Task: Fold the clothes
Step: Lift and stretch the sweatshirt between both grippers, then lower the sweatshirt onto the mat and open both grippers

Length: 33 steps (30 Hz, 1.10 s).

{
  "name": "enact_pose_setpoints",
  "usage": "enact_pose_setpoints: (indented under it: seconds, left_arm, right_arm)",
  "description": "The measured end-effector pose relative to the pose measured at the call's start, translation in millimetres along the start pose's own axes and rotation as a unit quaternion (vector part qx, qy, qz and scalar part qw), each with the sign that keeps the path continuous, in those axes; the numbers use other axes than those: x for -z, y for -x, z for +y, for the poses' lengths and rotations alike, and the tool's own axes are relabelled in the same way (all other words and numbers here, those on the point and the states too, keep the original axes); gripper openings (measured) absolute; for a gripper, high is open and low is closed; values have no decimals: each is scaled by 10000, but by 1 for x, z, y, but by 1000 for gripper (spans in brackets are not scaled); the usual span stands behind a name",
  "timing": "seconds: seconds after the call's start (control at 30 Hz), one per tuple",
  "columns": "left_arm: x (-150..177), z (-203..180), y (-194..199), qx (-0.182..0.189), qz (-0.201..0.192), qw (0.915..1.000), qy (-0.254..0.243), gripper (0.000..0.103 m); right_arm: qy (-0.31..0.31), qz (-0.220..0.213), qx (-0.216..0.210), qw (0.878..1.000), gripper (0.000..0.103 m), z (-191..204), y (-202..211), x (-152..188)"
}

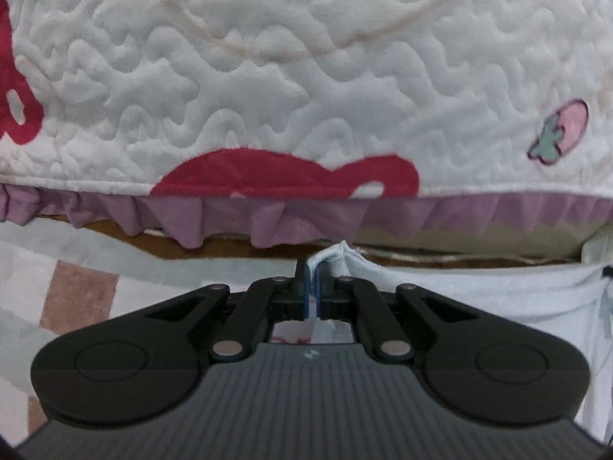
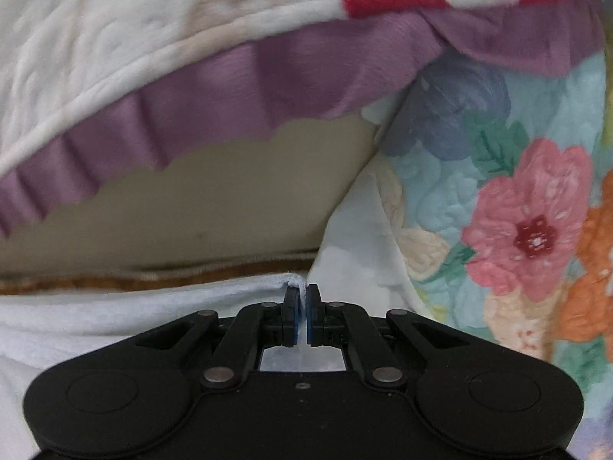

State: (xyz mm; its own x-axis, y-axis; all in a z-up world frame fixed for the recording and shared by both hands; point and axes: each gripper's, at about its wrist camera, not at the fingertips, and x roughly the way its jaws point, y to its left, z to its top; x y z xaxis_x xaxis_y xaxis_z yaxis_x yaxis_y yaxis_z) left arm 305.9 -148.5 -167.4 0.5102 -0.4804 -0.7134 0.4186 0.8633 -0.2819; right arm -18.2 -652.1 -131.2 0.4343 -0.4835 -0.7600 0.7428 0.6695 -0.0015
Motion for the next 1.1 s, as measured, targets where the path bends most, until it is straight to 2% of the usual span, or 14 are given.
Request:
enact_pose_setpoints:
  seconds: [0.03, 0.1, 0.17, 0.27, 0.37, 0.43, 0.5, 0.57, 0.6, 0.7, 0.8, 1.0, 1.1]
  left_arm:
    - [0, 1, -7, -12, 33, 10000, 2, 3]
    - [3, 2, -19, -41, 33, 10000, 12, 4]
    - [5, 7, -28, 7, -46, 9999, 146, 7]
    - [6, 17, -26, 120, -300, 9985, 437, 8]
    - [6, 23, -7, 194, -751, 9962, 383, 9]
    - [8, 27, 4, 396, -866, 9950, 303, 12]
    - [17, 21, 7, 652, -637, 9958, 21, 19]
    - [31, 11, 8, 838, -370, 9950, -396, 28]
    - [40, 1, 6, 836, -245, 9937, -704, 33]
    - [65, -27, -4, 634, -43, 9870, -1478, 38]
    - [74, -44, -21, 373, 93, 9855, -1651, 38]
    - [60, -36, -44, 15, 77, 9930, -1180, 38]
    - [51, -32, -48, -171, -30, 9939, -1087, 38]
  right_arm:
    - [-231, 30, -128, 9996, 11, -6, -6, -2]
    - [-802, 33, -410, 9959, 23, -20, -15, -4]
    - [-1468, -52, -693, 9867, 25, -37, -21, -2]
    - [-2342, -253, -1050, 9662, 27, -68, -25, 5]
    - [-1997, -330, -1260, 9712, 29, -74, -18, 16]
    - [-1341, -266, -1414, 9805, 29, -65, -10, 28]
    - [-539, -30, -1607, 9855, 29, -47, -6, 47]
    - [-186, 227, -1699, 9850, 29, -32, -10, 63]
    - [-43, 353, -1699, 9848, 29, -24, -14, 70]
    - [258, 263, -1363, 9900, 30, -7, -29, 76]
    - [367, 5, -1073, 9936, 30, 4, -43, 66]
    - [562, -524, -495, 9958, 31, 27, -70, 44]
    - [587, -548, -398, 9960, 31, 37, -77, 39]
